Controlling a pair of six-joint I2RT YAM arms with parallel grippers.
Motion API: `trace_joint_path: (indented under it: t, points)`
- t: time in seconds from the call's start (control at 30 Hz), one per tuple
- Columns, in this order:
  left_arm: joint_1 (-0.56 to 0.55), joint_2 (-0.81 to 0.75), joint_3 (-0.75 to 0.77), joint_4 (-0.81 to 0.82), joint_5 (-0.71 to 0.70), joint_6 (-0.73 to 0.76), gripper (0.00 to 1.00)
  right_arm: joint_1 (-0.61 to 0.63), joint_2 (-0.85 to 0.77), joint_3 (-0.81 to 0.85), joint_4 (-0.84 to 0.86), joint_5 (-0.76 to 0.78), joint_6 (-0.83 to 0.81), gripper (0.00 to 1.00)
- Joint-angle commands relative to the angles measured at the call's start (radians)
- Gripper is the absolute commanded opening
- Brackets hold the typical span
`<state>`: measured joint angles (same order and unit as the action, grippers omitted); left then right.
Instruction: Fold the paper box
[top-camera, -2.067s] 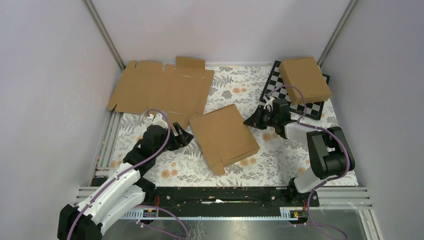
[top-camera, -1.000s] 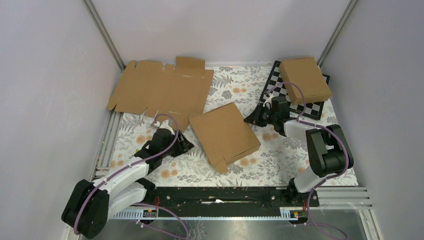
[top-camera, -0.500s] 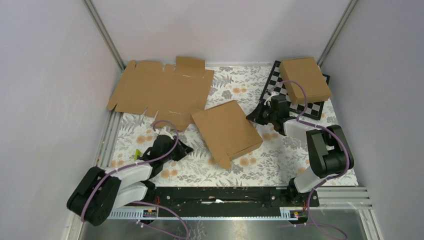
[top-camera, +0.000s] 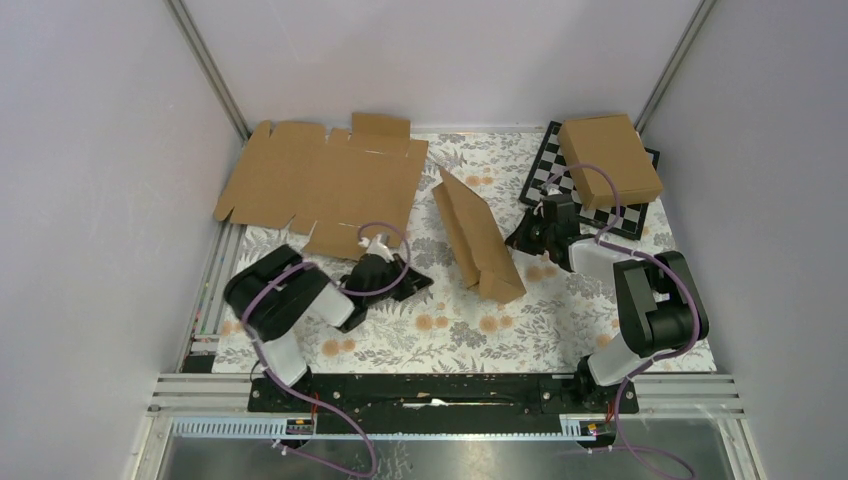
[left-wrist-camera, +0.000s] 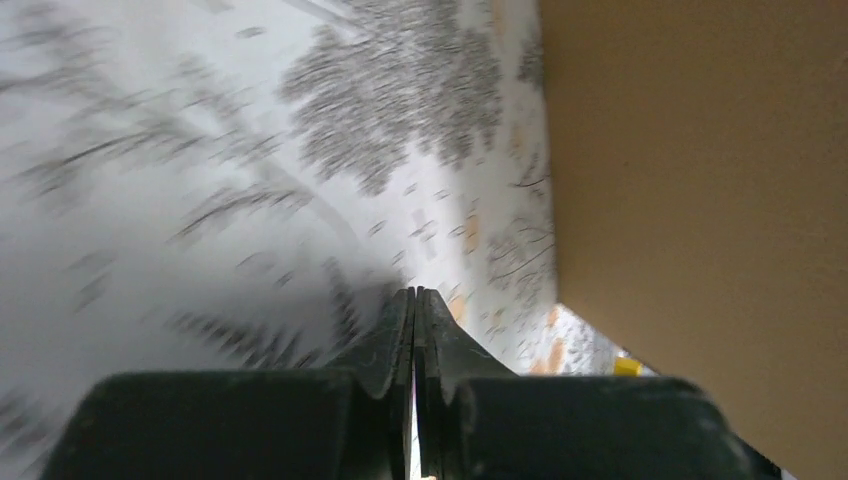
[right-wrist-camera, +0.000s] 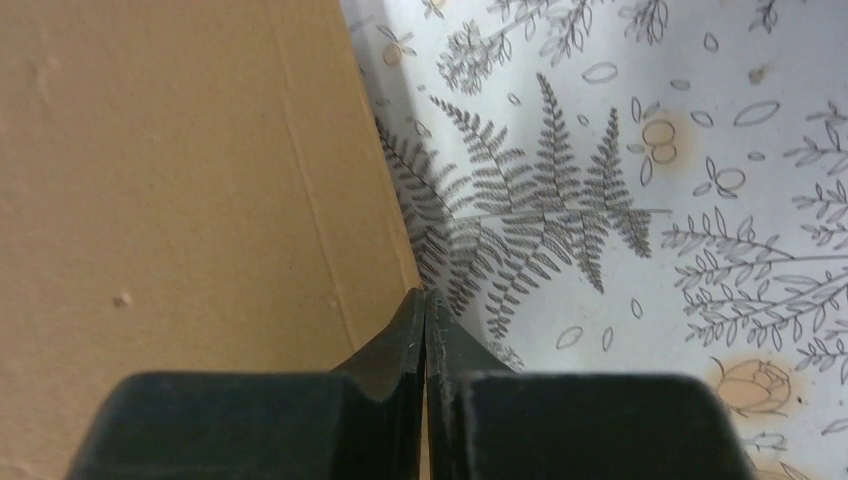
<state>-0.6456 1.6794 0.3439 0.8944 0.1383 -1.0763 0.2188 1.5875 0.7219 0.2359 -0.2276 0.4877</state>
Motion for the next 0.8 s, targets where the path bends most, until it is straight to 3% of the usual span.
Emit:
trace_joint_path:
  t: [0.0, 0.27, 0.47, 0.77]
  points:
    - [-0.040, 0.141, 0.112, 0.332, 0.064, -0.035, 0.00, 0.023, -0.008, -0.015, -0.056, -0.009, -0.045, 0.00]
    - [-0.089, 0.079, 0.348, 0.013, 0.129, 0.199, 0.02, 0.139, 0.016, 0.055, -0.151, 0.098, -0.119, 0.00]
    - [-0.090, -0.012, 0.297, -0.046, 0.120, 0.231, 0.03, 0.188, 0.014, 0.065, -0.170, 0.050, -0.135, 0.00]
    - [-0.130, -0.157, 0.138, 0.008, 0.076, 0.195, 0.02, 0.237, -0.067, 0.028, -0.230, -0.031, -0.141, 0.00]
